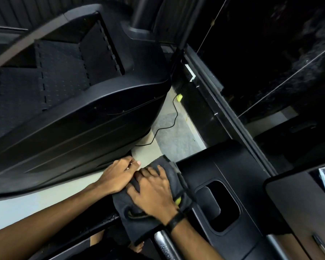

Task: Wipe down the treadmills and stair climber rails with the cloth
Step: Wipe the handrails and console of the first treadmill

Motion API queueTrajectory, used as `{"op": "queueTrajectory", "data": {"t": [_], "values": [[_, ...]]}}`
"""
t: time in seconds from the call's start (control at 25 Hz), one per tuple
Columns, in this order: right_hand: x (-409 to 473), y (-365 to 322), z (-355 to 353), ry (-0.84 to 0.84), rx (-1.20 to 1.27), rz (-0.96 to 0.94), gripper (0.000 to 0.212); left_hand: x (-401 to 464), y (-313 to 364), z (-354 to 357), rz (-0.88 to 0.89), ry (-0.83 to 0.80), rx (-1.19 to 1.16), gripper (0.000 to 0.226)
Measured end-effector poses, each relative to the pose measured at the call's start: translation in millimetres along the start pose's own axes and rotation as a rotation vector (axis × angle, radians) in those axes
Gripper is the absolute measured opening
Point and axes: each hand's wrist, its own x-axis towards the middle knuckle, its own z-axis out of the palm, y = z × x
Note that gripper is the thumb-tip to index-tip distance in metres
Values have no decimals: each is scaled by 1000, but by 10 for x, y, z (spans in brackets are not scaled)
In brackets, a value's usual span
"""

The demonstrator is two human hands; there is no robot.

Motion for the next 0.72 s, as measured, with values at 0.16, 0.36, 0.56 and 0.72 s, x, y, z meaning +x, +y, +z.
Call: {"op": "queueTrajectory", "data": {"t": [0.16, 0.36, 0.56, 0.72], "values": [[-269, 421, 10, 189, -38, 207, 59, -101, -335, -119, -32, -24, 75, 38], [517, 837, -248, -222, -98, 418, 61, -124, -333, -169, -11, 14, -3, 29], [981, 390, -173, -569, -114, 275, 68, -192, -306, -262, -4, 64, -26, 34], [726, -95, -35, -474, -63, 86, 52, -178, -391, -338, -13, 84, -49, 33]]}}
